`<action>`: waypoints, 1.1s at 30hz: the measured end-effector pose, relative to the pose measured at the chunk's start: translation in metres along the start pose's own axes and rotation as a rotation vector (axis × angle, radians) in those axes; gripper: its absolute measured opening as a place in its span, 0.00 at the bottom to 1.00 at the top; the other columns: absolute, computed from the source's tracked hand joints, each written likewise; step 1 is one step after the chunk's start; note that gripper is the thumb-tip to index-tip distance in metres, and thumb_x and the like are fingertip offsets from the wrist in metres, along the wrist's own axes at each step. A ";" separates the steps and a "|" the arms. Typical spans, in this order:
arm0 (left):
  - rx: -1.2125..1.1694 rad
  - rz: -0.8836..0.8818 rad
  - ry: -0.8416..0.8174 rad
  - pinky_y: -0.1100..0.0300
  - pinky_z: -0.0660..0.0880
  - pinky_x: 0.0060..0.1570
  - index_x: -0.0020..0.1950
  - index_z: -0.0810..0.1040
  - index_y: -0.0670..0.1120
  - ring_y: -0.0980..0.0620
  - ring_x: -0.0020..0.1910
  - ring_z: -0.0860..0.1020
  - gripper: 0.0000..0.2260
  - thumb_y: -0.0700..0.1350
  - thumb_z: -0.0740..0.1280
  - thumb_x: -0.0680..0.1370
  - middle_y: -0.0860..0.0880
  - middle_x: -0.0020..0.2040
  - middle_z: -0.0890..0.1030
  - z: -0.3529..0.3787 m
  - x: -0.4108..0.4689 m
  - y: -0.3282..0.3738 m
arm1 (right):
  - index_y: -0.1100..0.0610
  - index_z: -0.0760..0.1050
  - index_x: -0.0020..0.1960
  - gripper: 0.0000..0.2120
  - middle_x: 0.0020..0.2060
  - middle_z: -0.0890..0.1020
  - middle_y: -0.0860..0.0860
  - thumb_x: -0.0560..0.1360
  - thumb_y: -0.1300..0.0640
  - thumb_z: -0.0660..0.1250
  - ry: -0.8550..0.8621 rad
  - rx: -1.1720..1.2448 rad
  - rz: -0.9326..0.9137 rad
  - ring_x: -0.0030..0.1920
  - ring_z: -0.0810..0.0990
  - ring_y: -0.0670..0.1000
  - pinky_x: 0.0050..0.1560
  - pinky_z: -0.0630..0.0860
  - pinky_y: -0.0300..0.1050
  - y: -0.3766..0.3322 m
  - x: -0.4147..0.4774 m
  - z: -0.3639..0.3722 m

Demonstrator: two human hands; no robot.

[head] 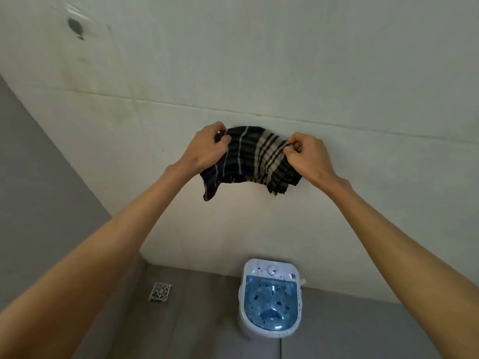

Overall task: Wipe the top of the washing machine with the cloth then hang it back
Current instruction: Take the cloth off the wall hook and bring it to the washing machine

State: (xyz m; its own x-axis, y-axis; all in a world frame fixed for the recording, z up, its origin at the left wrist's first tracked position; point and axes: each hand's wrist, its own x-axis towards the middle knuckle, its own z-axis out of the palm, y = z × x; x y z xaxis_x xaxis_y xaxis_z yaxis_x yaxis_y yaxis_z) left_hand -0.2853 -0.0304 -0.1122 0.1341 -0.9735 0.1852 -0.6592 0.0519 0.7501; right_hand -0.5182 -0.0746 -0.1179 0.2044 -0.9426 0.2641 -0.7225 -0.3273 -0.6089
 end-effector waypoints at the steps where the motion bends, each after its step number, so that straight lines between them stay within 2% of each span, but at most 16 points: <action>1: -0.005 -0.016 -0.051 0.63 0.69 0.40 0.51 0.75 0.43 0.50 0.40 0.75 0.08 0.46 0.60 0.80 0.45 0.43 0.79 0.026 -0.004 -0.005 | 0.53 0.77 0.43 0.05 0.35 0.82 0.51 0.74 0.58 0.63 -0.025 -0.008 0.036 0.36 0.79 0.52 0.38 0.74 0.46 0.027 -0.011 0.004; 3: -0.015 -0.048 -0.151 0.64 0.70 0.40 0.52 0.76 0.44 0.52 0.41 0.76 0.08 0.46 0.60 0.80 0.45 0.45 0.80 0.078 -0.013 -0.018 | 0.54 0.77 0.42 0.05 0.35 0.82 0.53 0.74 0.58 0.63 -0.071 -0.027 0.104 0.37 0.80 0.53 0.38 0.75 0.47 0.078 -0.034 0.016; 6: -0.024 -0.090 -0.263 0.57 0.72 0.44 0.52 0.76 0.45 0.47 0.47 0.78 0.08 0.47 0.60 0.80 0.45 0.47 0.81 0.154 -0.029 -0.052 | 0.55 0.78 0.42 0.05 0.36 0.83 0.55 0.74 0.59 0.63 -0.138 -0.042 0.192 0.38 0.80 0.54 0.38 0.75 0.46 0.149 -0.073 0.043; 8: -0.039 -0.115 -0.305 0.56 0.70 0.46 0.52 0.76 0.45 0.46 0.48 0.77 0.08 0.47 0.60 0.81 0.45 0.48 0.80 0.209 -0.045 -0.084 | 0.55 0.78 0.42 0.06 0.36 0.83 0.54 0.73 0.59 0.63 -0.152 -0.044 0.237 0.39 0.80 0.54 0.39 0.75 0.46 0.197 -0.097 0.069; 11: -0.068 -0.143 -0.343 0.57 0.67 0.46 0.51 0.76 0.44 0.46 0.47 0.76 0.08 0.46 0.60 0.81 0.45 0.47 0.79 0.277 -0.067 -0.130 | 0.53 0.78 0.42 0.05 0.35 0.83 0.51 0.73 0.58 0.64 -0.164 -0.033 0.298 0.39 0.80 0.52 0.41 0.74 0.45 0.256 -0.128 0.113; 15: -0.114 -0.177 -0.338 0.58 0.69 0.43 0.51 0.78 0.41 0.48 0.47 0.76 0.09 0.45 0.61 0.81 0.45 0.46 0.79 0.362 -0.092 -0.206 | 0.53 0.78 0.42 0.05 0.35 0.83 0.52 0.74 0.57 0.64 -0.182 -0.017 0.315 0.39 0.81 0.53 0.41 0.76 0.47 0.332 -0.168 0.188; 19: -0.156 -0.177 -0.346 0.66 0.70 0.38 0.51 0.79 0.39 0.54 0.41 0.76 0.11 0.44 0.61 0.81 0.46 0.44 0.80 0.424 -0.111 -0.269 | 0.51 0.78 0.39 0.06 0.35 0.84 0.53 0.72 0.56 0.64 -0.128 0.041 0.321 0.40 0.82 0.54 0.43 0.78 0.49 0.397 -0.196 0.256; 22: -0.170 -0.149 -0.298 0.76 0.68 0.32 0.50 0.79 0.41 0.59 0.38 0.75 0.08 0.43 0.62 0.80 0.50 0.41 0.79 0.455 -0.123 -0.303 | 0.49 0.77 0.36 0.07 0.35 0.84 0.50 0.72 0.55 0.64 -0.083 0.109 0.304 0.40 0.82 0.51 0.44 0.77 0.48 0.431 -0.214 0.299; 24: -0.198 -0.144 -0.241 0.79 0.68 0.30 0.51 0.80 0.42 0.60 0.37 0.75 0.08 0.44 0.63 0.80 0.50 0.41 0.79 0.472 -0.132 -0.321 | 0.50 0.77 0.37 0.07 0.36 0.84 0.50 0.73 0.56 0.65 -0.059 0.153 0.279 0.41 0.82 0.50 0.45 0.77 0.47 0.445 -0.225 0.322; 29: -0.282 -0.117 -0.102 0.73 0.73 0.34 0.52 0.82 0.39 0.56 0.38 0.78 0.11 0.45 0.67 0.78 0.45 0.45 0.82 0.493 -0.162 -0.342 | 0.56 0.77 0.37 0.07 0.32 0.81 0.50 0.73 0.59 0.65 0.044 0.309 0.210 0.35 0.78 0.46 0.39 0.73 0.40 0.446 -0.249 0.353; 33: -0.430 -0.118 -0.014 0.71 0.77 0.35 0.51 0.83 0.41 0.58 0.36 0.80 0.09 0.45 0.71 0.76 0.47 0.42 0.83 0.487 -0.200 -0.332 | 0.57 0.77 0.38 0.06 0.31 0.80 0.49 0.73 0.61 0.66 0.064 0.453 0.174 0.34 0.78 0.45 0.37 0.73 0.35 0.421 -0.280 0.352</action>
State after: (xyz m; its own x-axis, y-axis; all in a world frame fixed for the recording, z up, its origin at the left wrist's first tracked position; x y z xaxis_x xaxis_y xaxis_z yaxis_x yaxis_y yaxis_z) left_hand -0.4539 0.0383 -0.7072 0.1777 -0.9811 0.0763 -0.2724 0.0255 0.9618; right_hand -0.6472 0.0285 -0.7118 0.0545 -0.9846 0.1660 -0.3790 -0.1742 -0.9088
